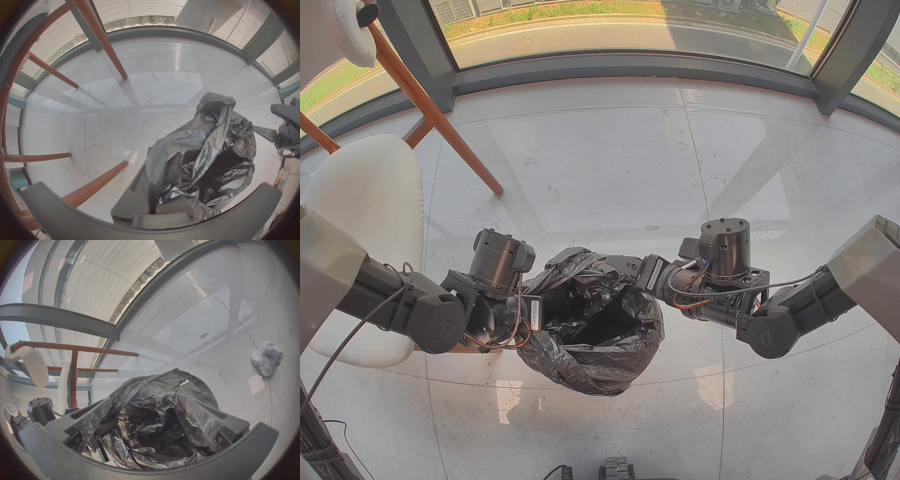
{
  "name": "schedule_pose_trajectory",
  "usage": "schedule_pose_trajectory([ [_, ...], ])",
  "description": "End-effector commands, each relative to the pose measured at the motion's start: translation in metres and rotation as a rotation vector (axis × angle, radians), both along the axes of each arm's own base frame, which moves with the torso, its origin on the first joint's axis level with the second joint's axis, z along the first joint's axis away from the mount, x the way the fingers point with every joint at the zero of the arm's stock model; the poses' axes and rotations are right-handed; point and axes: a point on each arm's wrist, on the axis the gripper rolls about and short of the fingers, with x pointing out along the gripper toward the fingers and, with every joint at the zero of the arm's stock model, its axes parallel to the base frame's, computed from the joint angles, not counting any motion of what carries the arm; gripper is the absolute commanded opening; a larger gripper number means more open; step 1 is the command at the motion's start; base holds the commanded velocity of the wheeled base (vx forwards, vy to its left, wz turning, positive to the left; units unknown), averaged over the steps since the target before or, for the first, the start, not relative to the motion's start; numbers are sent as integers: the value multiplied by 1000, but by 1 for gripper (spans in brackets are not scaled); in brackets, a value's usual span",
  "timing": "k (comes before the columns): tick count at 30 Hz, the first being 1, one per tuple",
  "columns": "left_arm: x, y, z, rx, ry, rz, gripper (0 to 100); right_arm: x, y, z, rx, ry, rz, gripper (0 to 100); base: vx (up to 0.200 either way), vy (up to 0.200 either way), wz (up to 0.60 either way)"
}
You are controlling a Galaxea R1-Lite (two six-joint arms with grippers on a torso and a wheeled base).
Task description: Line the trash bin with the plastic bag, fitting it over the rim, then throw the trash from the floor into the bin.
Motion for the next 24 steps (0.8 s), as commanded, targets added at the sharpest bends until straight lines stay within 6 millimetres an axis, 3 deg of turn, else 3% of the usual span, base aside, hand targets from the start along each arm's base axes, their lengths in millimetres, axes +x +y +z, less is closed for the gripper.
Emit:
schedule_pose_trajectory([
  [1, -8, 2, -5, 15, 24, -6, 0, 0, 0, 0, 0, -1, 1, 100, 0, 0, 0],
  [4, -16, 8, -11, 32, 52, -5, 0, -2, -2, -1, -6, 6, -2, 100, 0, 0, 0],
  [5, -18, 9, -14, 38, 62, -4, 100, -2, -2, -2, -7, 7, -2, 100, 0, 0, 0],
  [11, -21, 14, -19, 46, 77, 4, 100, -5, -5, -6, -18, 22, -4, 100, 0, 0, 0],
  [16, -17, 12, -3, -8, -15, -10, 100, -9, -8, -7, -6, 4, -3, 100, 0, 0, 0],
  [24, -40, 13, 20, -52, -58, -78, 100, -14, -11, -13, -14, 13, -2, 100, 0, 0, 0],
])
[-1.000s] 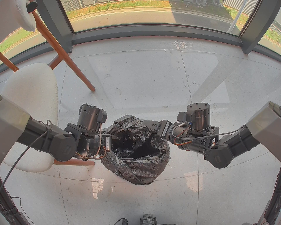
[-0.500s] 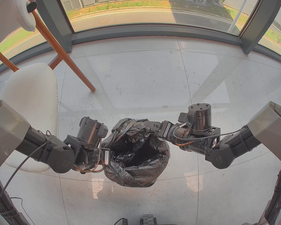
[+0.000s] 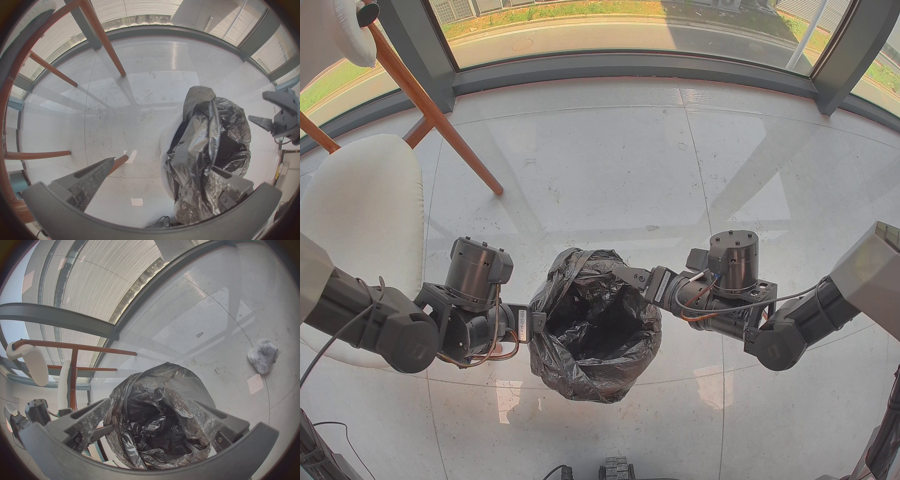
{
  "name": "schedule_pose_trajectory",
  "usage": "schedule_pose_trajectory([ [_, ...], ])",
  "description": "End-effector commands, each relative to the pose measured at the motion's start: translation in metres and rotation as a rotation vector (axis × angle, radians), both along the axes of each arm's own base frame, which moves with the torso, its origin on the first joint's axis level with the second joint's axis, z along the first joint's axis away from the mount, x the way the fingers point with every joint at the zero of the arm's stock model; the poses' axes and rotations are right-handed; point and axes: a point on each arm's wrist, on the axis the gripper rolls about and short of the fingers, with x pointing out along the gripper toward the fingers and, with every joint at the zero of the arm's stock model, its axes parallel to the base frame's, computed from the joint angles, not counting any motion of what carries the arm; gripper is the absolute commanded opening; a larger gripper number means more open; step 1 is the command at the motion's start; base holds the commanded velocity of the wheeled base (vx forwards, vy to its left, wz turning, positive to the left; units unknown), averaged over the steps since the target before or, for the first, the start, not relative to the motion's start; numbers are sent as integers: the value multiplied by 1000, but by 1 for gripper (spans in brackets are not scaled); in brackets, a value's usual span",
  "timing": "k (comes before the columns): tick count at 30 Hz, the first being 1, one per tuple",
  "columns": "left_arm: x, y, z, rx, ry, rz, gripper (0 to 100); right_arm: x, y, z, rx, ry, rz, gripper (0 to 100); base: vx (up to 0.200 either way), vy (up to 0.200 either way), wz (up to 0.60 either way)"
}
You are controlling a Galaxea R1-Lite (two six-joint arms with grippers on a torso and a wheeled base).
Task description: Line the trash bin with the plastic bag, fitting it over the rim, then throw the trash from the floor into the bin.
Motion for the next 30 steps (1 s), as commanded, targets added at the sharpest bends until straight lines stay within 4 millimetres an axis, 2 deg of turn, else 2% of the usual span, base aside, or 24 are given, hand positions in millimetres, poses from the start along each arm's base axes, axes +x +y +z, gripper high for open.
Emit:
schedule_pose_trajectory([
  [1, -13, -4, 14, -29, -30, -52, 100, -3, -1, -3, -7, 10, 2, 100, 0, 0, 0],
  [7, -11, -10, 15, -33, -41, -65, 100, -5, 3, -2, -6, 6, 15, 100, 0, 0, 0],
  [10, -9, -14, 5, -15, -17, -68, 100, -6, 4, -2, -7, 7, 17, 100, 0, 0, 0],
  [15, -28, -32, -5, 8, 23, -146, 100, -7, 2, 0, -6, 6, 15, 100, 0, 0, 0],
  [19, -34, -39, -12, 21, 45, -175, 100, -8, 2, -1, -9, 8, 16, 100, 0, 0, 0],
  [20, -32, -42, -21, 36, 69, -175, 100, -8, 2, -1, -9, 8, 17, 100, 0, 0, 0],
  [21, -32, -42, -21, 36, 69, -175, 100, -8, 2, -1, -9, 8, 17, 100, 0, 0, 0],
  [22, -27, -45, -34, 53, 95, -175, 100, -8, 2, -1, -9, 8, 17, 100, 0, 0, 0],
  [30, -17, -51, -52, 82, 126, -158, 100, -9, -1, 0, -10, 9, 13, 100, 0, 0, 0],
])
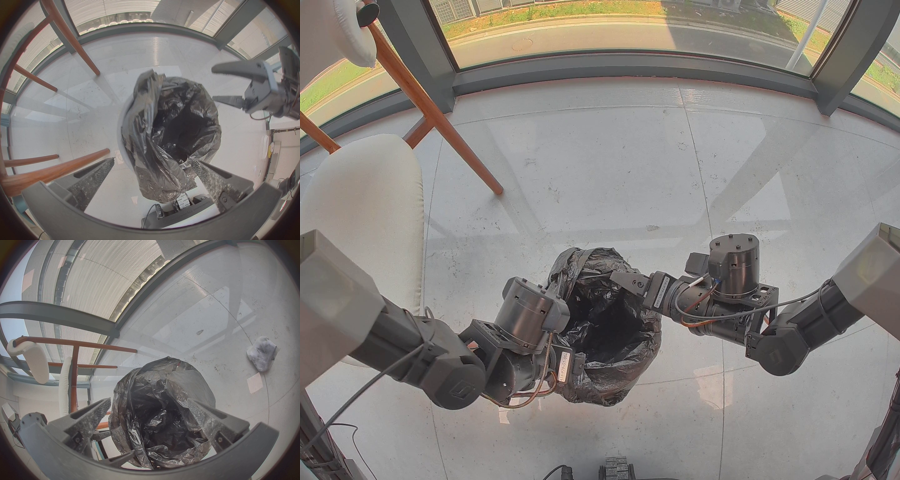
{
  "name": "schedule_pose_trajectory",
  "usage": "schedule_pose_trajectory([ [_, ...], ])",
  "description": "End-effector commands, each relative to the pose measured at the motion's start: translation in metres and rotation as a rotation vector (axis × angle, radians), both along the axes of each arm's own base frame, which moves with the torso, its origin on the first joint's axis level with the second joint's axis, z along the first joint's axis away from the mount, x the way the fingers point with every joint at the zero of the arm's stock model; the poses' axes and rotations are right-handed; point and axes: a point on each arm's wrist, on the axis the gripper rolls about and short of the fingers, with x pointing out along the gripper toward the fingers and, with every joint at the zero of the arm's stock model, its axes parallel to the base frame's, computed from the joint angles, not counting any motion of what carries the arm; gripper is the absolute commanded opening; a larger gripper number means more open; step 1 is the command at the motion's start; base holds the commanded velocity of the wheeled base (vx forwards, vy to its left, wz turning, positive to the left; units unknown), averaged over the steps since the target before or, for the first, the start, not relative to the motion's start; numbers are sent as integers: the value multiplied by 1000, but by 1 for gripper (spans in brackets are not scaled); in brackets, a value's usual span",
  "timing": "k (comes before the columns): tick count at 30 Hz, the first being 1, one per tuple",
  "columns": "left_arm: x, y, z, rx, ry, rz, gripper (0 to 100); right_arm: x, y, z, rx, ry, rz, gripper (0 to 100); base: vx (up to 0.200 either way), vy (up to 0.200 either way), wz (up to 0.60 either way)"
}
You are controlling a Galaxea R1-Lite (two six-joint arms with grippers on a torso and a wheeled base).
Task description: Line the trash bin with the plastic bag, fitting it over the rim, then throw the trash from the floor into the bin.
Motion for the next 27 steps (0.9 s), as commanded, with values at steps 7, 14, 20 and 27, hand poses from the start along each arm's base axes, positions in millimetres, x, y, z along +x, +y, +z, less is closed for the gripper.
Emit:
schedule_pose_trajectory([
  [7, 10, 0, -6, -13, -30, 17, 0, -5, -6, -3, -12, 17, -3, 100, 0, 0, 0],
  [14, -6, 33, 11, 0, -25, 65, 0, -4, -9, -4, -15, 19, -12, 100, 0, 0, 0],
  [20, -8, 59, 24, 23, -57, 96, 0, -4, -9, -4, -15, 19, -12, 100, 0, 0, 0],
  [27, -11, 78, 15, 79, -27, 116, 0, -4, -8, -3, -14, 16, -7, 100, 0, 0, 0],
])
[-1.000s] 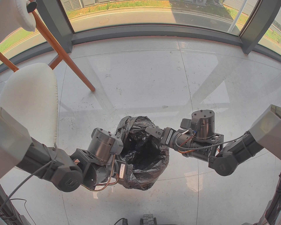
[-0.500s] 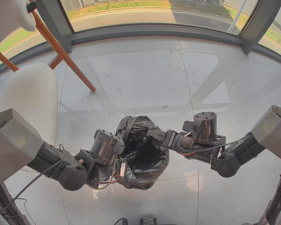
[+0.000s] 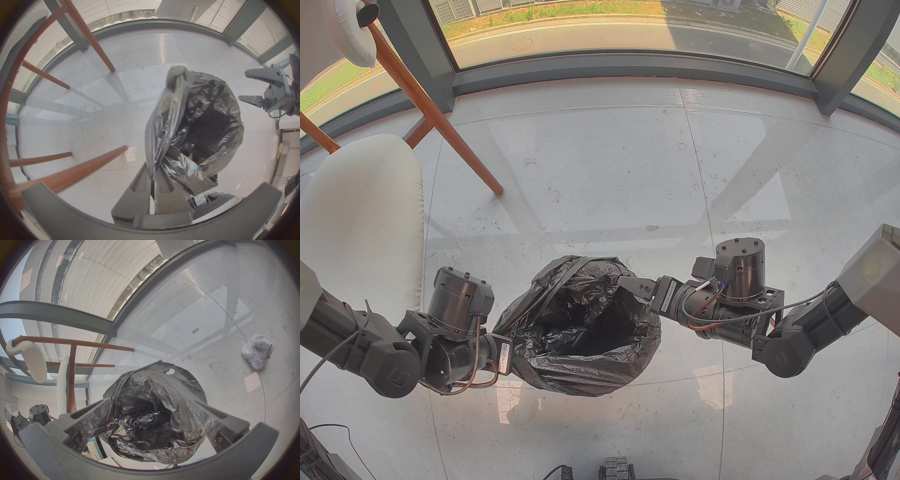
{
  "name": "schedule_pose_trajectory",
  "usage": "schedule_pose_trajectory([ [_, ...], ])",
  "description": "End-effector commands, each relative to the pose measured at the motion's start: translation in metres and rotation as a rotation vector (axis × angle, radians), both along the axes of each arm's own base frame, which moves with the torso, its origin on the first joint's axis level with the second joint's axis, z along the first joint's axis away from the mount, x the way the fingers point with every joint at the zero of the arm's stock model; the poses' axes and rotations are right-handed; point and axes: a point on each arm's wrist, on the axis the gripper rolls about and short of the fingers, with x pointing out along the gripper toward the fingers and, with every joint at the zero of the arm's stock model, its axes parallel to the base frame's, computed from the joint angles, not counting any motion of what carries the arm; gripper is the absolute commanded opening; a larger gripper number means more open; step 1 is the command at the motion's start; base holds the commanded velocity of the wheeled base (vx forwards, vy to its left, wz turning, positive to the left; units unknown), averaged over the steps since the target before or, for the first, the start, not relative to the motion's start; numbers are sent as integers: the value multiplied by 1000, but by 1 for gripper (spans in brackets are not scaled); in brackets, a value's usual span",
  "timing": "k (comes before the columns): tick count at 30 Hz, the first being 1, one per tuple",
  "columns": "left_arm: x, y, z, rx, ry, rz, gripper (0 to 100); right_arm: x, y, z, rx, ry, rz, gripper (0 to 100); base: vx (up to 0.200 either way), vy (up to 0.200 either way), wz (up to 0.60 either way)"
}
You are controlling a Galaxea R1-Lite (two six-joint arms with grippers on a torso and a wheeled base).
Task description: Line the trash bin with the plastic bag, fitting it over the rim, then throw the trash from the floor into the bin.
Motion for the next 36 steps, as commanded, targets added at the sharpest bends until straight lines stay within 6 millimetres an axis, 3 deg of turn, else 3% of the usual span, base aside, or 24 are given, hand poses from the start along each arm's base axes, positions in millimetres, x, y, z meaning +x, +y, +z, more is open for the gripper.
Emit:
schedule_pose_trajectory([
  [1, -7, 11, -2, 9, 13, 23, 0, -1, 2, 0, 2, 0, 6, 100, 0, 0, 0],
  [9, -18, 17, -23, 44, 92, 23, 0, -2, 1, 0, -1, 3, 3, 100, 0, 0, 0],
  [16, 1, 7, -27, -18, -12, 14, 0, -3, 1, -1, -2, 5, 6, 100, 0, 0, 0],
  [17, 0, 7, -28, -21, -11, 9, 100, -3, 1, -1, -2, 5, 6, 100, 0, 0, 0],
  [28, -19, 16, -42, 7, 54, 1, 100, -6, -1, -6, -13, 22, 5, 100, 0, 0, 0],
  [36, 0, 6, 7, -94, -133, -12, 100, -8, -2, -6, -15, 27, 6, 100, 0, 0, 0],
])
